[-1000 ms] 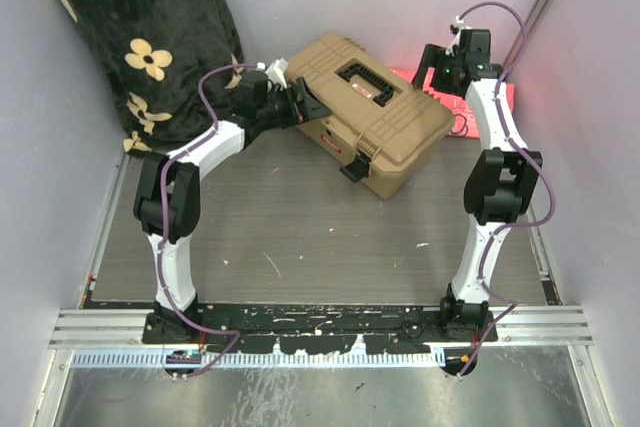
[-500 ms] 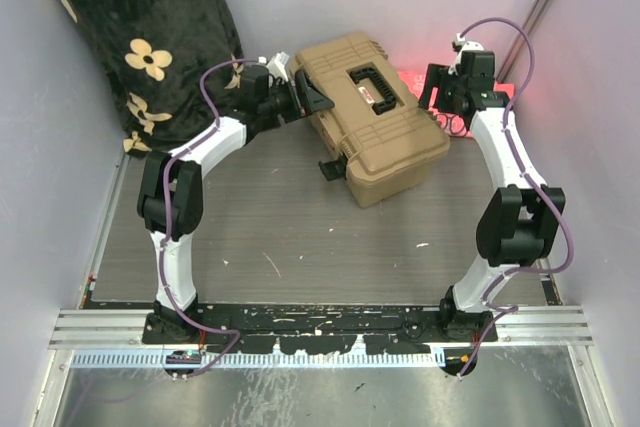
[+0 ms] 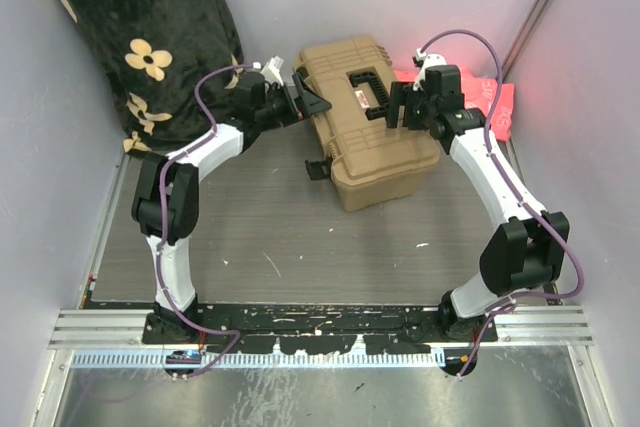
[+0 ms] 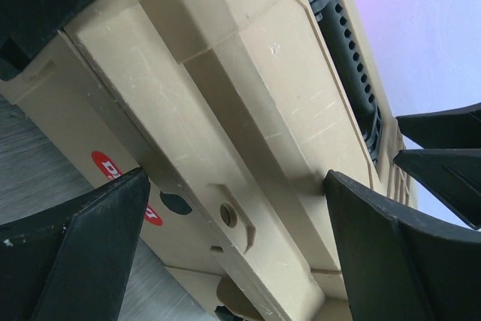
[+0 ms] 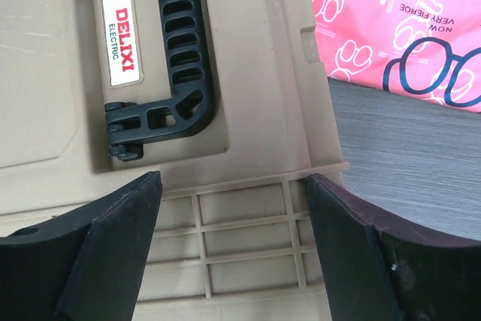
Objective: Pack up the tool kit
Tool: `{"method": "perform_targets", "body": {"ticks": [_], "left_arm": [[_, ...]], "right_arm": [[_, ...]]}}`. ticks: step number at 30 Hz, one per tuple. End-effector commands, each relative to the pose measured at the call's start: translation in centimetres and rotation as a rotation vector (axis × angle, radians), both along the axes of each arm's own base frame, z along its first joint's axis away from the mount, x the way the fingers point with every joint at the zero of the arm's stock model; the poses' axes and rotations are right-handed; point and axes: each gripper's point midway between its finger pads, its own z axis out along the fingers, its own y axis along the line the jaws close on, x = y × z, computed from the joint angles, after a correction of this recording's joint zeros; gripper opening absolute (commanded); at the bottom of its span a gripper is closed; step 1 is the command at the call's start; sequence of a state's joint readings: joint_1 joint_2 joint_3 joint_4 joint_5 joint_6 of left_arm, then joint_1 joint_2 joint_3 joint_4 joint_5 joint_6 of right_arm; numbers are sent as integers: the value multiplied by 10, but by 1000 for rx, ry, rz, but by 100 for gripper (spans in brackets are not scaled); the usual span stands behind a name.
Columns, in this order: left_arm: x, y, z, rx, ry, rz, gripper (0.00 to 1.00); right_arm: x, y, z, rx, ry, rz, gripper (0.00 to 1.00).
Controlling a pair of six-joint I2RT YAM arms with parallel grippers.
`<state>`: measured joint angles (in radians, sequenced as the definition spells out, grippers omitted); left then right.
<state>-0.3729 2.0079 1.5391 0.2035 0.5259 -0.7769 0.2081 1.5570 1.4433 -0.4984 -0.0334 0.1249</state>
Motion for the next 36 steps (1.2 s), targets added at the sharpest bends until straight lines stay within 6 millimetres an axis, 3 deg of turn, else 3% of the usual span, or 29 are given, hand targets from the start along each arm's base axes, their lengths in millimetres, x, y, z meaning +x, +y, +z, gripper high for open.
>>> {"method": "perform_targets", "body": {"ticks": [1,10,12,16,21,26,29,32,36], "left_arm": [[-54,-37,39,-65,-78,-195,97],[-93,-42,46,-94,-58,-272,97],[-100,-39,46,-102,-53,-274,97],[-99,-26,68,-93,-115,-251,99],[-92,3,115,-86,-224,-216,100],[-102,23,152,-91,-283,-213,99],[-98,43,170,-108,-315,-157,98],[-89,62,188,-142,-340,-105,98],[-76,102,201,-184,-317,-13,98]], "right_arm": [[-98,65,-86,151,474,160,82],[-146,101,-108,155,549,193,81],[-155,102,-112,153,557,181,81],[-158,91,-102,132,513,131,82],[-134,71,-48,72,340,44,85],[-96,64,55,74,81,-3,86],[-76,69,95,64,-4,15,87],[-61,81,112,70,-31,52,87],[-47,100,101,82,0,104,87]]}}
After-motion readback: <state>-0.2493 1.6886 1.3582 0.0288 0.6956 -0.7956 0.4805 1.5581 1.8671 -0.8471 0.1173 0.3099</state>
